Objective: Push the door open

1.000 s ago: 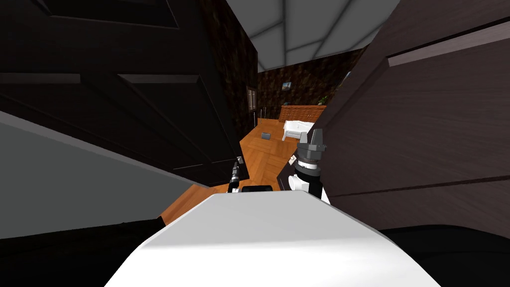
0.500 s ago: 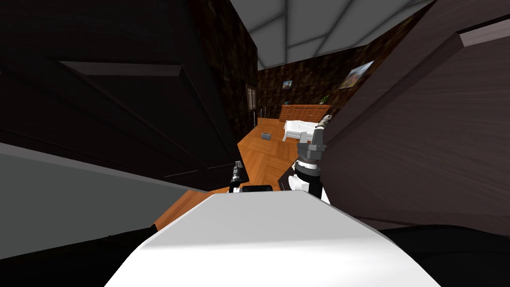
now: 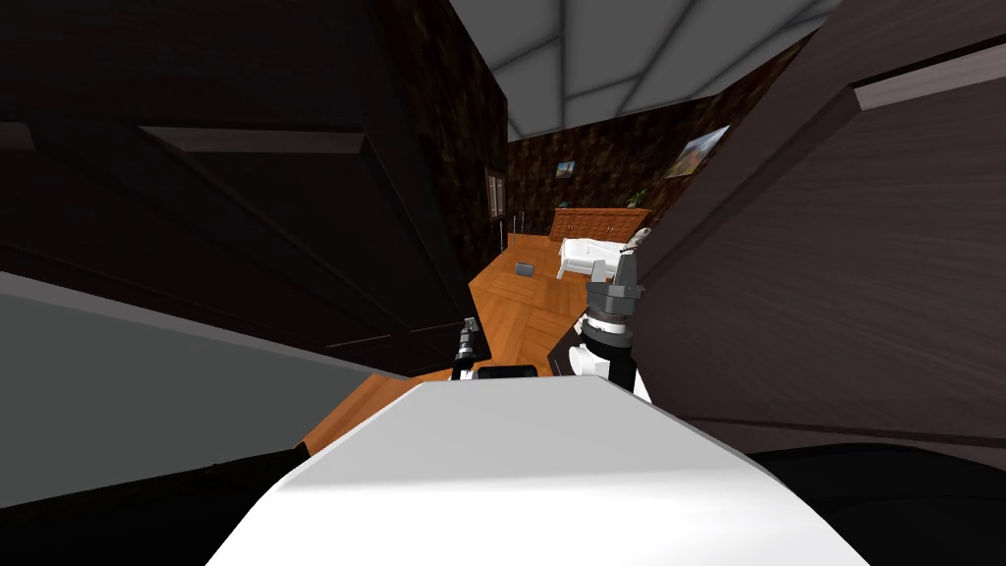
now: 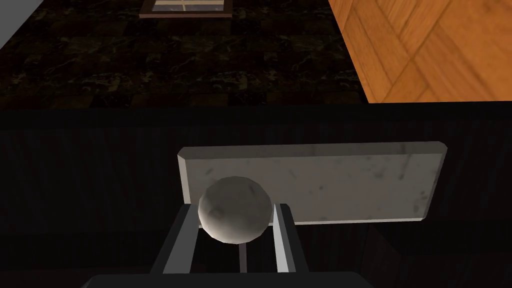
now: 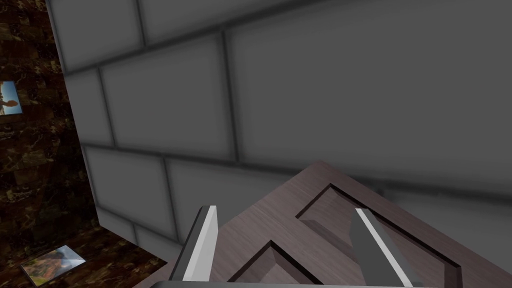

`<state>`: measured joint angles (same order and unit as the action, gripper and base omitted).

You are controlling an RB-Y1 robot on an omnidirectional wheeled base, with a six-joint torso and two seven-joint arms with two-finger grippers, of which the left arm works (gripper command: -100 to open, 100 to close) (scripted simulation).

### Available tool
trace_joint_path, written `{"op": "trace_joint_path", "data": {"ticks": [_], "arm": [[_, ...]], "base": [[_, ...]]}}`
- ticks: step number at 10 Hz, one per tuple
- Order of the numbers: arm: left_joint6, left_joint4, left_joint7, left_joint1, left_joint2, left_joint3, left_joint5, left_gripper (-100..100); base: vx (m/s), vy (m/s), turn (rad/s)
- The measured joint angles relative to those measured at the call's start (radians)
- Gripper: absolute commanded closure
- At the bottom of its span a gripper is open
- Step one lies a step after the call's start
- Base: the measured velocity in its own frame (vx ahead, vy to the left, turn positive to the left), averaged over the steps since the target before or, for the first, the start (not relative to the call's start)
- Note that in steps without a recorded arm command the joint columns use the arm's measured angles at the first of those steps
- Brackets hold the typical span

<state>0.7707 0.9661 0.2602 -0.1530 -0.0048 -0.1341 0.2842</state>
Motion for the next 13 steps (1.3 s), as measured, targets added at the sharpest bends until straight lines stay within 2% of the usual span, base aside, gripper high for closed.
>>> {"op": "trace_joint_path", "data": {"ticks": [2, 3, 5, 6, 10, 12, 13], "arm": [[0.002, -0.016, 0.005, 0.0, 0.014, 0.008, 0.008, 100], [-0.009, 0.004, 0.012, -0.009, 0.02, 0.018, 0.013, 100], [-0.01, 0.016, 0.021, -0.011, 0.03, 0.041, 0.027, 100], [-0.001, 0.004, 0.022, 0.0, 0.034, 0.057, 0.035, -100], [0.016, 0.002, 0.053, -0.007, 0.051, -0.02, 0.067, -100], [0.025, 0.01, 0.075, -0.02, 0.055, -0.074, 0.089, -100], [0.034, 0.003, 0.09, -0.021, 0.05, -0.103, 0.1, -100]], "base": [[0.183, -0.015, 0.074], [0.216, -0.033, 0.066], [0.226, -0.036, 0.079], [0.094, -0.002, 0.157], [-0.069, 0.019, 0.159], [-0.053, 0.0, 0.173], [-0.052, 0.002, 0.217]]}}
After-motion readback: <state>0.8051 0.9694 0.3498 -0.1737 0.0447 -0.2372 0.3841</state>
